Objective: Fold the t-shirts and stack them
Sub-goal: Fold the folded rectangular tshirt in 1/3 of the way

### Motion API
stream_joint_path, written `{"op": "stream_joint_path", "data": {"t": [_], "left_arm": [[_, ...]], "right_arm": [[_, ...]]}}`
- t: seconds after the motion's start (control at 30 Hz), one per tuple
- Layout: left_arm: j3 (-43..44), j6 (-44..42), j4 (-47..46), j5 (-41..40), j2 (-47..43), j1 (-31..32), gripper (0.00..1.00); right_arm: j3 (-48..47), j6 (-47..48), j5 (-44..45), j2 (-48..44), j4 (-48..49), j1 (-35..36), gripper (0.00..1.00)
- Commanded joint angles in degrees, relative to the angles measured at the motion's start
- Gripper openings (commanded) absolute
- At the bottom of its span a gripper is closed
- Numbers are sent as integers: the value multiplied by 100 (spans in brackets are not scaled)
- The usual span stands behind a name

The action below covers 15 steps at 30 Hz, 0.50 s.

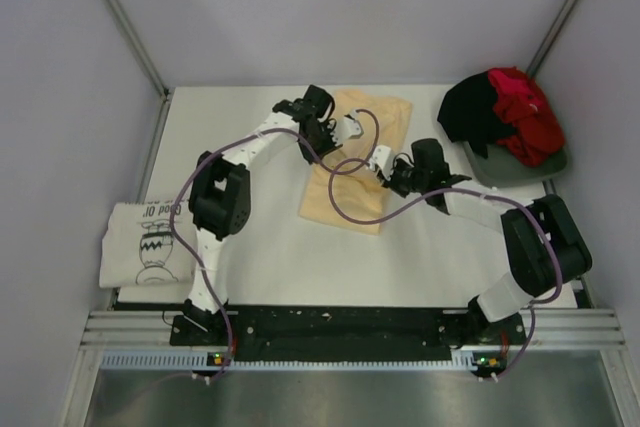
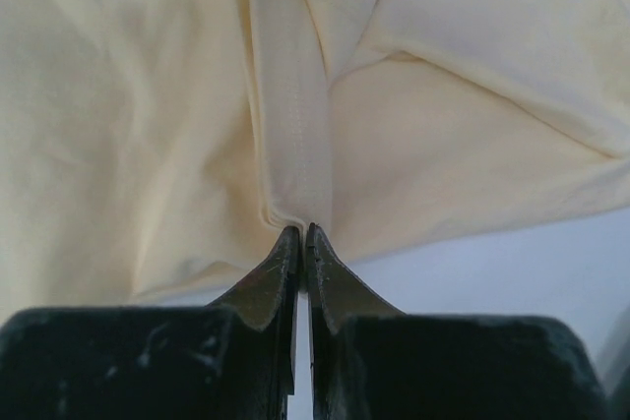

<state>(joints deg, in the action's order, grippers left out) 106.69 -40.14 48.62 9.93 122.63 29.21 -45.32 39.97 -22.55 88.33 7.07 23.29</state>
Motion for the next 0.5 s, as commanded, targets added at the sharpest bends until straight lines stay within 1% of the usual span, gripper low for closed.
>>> {"op": "stream_joint_path", "data": {"t": [0.0, 0.1, 0.23, 0.37, 0.4, 0.47], "left_arm": [[369, 50, 69, 17, 209, 23, 0], [387, 59, -10, 79, 270, 23, 2], [448, 24, -116, -167, 463, 23, 3], [510, 94, -256, -281, 595, 14, 7], [502, 155, -352, -351, 613, 14, 9], [510, 287, -668, -509, 640, -3, 13]], "right_arm": [[-451, 451, -215, 280, -223, -140, 0], [-627, 486, -250, 447, -241, -219, 0], [-969, 591, -102, 763, -373, -237, 0], [-1312, 381, 40, 1019, -557, -368, 0], [-1426, 311, 48, 1063, -679, -430, 1], [-1593, 231, 127, 1177, -689, -492, 12]]}}
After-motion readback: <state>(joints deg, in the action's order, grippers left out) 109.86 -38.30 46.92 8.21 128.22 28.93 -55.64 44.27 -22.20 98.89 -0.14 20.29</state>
